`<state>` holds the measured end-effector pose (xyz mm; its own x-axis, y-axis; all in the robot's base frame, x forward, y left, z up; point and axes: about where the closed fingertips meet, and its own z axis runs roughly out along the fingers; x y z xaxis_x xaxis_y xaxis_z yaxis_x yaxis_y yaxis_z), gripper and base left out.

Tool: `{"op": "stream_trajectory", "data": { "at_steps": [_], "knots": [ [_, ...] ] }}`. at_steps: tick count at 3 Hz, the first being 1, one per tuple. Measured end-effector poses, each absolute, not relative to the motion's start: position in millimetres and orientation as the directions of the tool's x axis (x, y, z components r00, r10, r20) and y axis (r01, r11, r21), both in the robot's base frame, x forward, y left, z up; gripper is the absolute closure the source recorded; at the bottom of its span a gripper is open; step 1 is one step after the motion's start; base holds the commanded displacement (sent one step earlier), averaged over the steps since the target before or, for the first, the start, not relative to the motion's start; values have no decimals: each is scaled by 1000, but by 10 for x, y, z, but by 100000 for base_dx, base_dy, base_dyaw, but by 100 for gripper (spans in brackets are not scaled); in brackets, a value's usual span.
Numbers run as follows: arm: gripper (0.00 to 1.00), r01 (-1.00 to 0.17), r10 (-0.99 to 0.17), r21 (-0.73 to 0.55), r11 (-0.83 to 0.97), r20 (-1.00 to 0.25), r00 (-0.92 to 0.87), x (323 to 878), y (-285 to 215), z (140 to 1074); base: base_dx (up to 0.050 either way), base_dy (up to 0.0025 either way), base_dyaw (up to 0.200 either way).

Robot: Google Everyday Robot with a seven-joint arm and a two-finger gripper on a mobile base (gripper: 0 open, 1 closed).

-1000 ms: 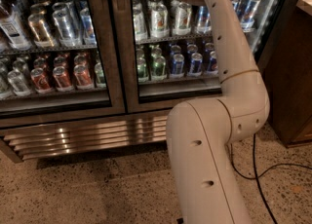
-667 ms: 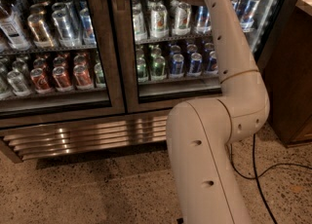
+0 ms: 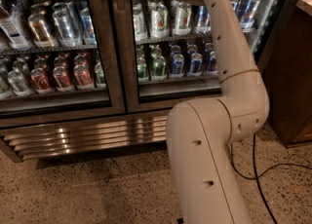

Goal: Open right fridge door

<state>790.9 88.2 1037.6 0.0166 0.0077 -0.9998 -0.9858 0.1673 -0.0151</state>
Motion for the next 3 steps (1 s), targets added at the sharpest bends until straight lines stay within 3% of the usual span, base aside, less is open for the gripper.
{"op": "stream_trajectory", "data": {
  "at_steps": [3],
  "knots": [
    [90,-986,8,-15,167,-1000,17,7909,883,10375,0,0,0]
  ]
}}
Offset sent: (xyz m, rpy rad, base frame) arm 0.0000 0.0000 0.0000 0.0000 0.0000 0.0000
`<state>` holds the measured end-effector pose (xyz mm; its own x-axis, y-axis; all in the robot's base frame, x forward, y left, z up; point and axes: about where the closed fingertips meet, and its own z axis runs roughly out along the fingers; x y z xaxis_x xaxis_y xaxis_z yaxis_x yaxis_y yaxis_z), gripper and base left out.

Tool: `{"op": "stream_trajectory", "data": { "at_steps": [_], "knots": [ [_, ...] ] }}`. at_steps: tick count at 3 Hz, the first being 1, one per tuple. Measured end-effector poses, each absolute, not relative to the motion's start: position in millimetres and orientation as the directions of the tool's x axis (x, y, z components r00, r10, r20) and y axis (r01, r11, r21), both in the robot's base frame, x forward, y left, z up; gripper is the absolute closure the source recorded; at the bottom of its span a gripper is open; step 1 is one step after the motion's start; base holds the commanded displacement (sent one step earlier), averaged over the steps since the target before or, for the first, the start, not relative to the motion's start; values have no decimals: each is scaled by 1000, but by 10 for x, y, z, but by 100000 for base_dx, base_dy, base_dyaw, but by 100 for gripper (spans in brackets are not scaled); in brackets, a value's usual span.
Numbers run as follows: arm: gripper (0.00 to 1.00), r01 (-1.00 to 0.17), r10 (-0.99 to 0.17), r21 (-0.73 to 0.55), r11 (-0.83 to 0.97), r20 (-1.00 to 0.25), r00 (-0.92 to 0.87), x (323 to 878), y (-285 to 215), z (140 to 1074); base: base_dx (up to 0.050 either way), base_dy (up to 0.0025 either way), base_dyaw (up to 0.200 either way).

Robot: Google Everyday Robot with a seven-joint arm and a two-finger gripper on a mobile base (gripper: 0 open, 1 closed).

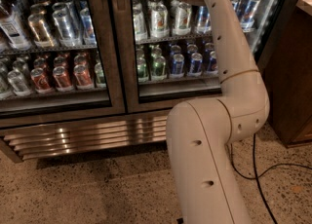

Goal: Open right fridge door

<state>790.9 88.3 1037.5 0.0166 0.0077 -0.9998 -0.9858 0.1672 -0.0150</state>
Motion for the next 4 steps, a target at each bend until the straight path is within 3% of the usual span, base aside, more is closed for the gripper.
{"op": "stream_trajectory", "data": {
  "at_steps": [1,2,4],
  "knots": [
    [100,-986,8,-15,167,-1000,17,7909,883,10375,0,0,0],
    [100,-986,8,-15,167,-1000,17,7909,884,10375,-5002,5,-39],
    [100,-986,8,-15,169,-1000,17,7935,882,10340,0,0,0]
  ]
}}
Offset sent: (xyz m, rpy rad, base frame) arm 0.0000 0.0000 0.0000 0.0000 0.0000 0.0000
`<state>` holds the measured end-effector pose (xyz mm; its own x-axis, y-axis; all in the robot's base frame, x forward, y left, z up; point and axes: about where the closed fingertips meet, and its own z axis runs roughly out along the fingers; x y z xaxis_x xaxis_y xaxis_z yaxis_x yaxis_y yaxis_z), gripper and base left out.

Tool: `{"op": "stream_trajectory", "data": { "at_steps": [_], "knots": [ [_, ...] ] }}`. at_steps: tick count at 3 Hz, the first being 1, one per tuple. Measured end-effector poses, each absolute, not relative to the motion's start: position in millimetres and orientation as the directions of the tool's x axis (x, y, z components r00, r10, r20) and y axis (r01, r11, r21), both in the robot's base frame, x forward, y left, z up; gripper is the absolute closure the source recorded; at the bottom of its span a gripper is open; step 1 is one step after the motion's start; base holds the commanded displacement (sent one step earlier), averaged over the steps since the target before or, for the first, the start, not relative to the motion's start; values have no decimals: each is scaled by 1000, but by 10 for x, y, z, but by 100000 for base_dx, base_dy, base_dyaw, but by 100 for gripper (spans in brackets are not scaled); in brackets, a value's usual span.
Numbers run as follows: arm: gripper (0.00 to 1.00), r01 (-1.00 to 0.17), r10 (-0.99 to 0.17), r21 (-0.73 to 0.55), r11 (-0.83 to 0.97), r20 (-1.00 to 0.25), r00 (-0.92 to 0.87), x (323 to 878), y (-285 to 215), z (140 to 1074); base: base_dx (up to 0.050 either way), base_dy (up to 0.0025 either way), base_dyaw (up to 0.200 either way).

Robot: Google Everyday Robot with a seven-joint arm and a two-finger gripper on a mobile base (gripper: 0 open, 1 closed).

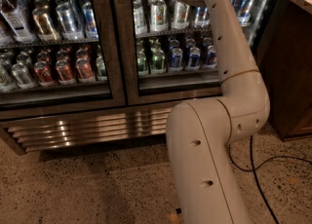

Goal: Open right fridge door

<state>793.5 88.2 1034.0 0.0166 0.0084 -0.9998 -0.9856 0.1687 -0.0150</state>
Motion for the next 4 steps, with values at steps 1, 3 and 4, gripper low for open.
{"op": "stream_trajectory", "data": {
  "at_steps": [1,3,4],
  "knots": [
    [100,-986,8,-15,169,-1000,17,8008,867,10367,0,0,0],
    [100,-985,9,-15,171,-1000,17,7939,886,10349,0,0,0],
    [100,-985,9,-15,171,-1000,17,8009,872,10368,0,0,0]
  ]
}}
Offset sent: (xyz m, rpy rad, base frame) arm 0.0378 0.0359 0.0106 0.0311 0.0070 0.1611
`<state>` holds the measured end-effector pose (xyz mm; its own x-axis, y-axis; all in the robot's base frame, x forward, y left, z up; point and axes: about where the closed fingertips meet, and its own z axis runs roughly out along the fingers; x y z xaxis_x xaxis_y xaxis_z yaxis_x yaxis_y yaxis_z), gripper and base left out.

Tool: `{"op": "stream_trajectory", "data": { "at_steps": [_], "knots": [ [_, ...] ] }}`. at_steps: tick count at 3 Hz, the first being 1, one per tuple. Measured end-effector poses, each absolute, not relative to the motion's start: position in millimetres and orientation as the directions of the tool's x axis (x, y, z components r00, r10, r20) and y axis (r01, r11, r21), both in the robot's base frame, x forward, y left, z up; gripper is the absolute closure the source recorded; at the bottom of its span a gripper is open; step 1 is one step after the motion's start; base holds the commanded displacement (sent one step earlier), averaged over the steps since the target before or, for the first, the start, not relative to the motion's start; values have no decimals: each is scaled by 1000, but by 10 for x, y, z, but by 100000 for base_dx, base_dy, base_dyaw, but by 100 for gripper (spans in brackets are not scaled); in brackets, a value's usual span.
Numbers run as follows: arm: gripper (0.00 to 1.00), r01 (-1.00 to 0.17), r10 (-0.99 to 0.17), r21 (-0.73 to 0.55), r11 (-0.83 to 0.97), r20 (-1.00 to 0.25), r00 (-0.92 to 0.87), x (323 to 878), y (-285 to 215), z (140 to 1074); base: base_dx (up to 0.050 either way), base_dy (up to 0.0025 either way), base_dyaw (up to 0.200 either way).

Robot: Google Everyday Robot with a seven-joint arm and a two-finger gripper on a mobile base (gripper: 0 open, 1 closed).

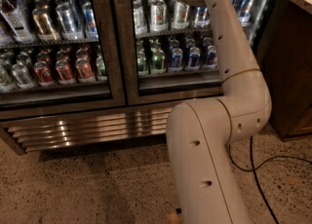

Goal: Open right fridge door

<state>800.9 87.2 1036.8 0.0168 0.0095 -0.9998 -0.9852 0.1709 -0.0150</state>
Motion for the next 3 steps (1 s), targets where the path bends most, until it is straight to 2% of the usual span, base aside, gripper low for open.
{"op": "stream_trajectory", "data": {
  "at_steps": [1,3],
  "knots": [
    [83,-985,10,-15,172,-1000,17,7949,886,10336,0,0,0],
    [37,-985,11,-15,174,-1000,17,7952,888,10343,0,0,0]
  ]
}}
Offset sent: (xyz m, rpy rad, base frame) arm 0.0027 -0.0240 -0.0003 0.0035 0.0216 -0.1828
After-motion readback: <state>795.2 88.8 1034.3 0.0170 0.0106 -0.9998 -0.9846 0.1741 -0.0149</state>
